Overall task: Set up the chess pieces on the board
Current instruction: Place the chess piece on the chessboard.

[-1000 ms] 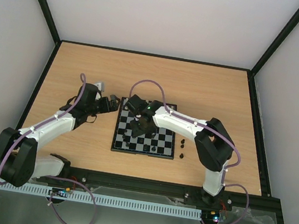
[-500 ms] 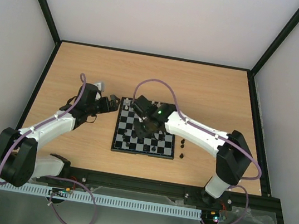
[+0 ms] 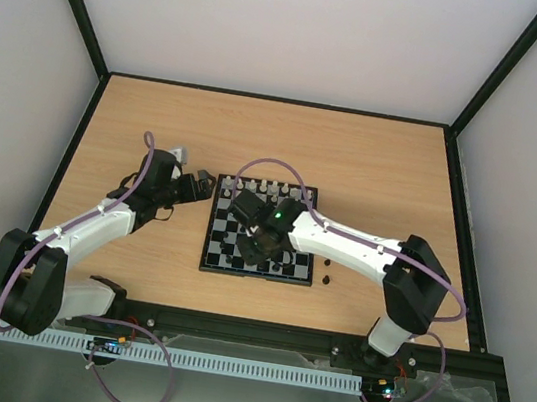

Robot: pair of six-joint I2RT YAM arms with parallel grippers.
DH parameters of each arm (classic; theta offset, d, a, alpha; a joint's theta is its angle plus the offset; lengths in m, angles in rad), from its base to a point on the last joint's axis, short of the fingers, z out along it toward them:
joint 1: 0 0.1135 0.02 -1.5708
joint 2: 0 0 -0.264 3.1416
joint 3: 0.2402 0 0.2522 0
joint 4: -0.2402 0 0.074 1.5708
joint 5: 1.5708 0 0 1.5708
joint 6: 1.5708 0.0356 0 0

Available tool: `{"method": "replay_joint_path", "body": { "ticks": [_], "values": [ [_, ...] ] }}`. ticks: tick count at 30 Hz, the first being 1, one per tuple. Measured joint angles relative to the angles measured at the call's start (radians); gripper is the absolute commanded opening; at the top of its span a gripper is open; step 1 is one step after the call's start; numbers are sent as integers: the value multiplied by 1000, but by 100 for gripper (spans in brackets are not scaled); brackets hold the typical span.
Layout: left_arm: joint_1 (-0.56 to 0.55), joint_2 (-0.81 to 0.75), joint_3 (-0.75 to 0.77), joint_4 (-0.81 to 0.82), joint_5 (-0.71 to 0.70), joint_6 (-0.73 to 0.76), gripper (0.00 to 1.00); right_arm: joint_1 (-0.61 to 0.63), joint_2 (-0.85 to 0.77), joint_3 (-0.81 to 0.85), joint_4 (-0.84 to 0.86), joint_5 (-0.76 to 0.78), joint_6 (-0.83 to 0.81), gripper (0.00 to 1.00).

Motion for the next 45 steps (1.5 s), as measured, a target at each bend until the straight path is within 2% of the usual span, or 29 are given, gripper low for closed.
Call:
{"method": "replay_joint_path", "body": {
  "ticks": [45],
  "values": [
    [0,0,0,0,-7,0,100,21,84,-22,17,-2,0,8]
  ]
}}
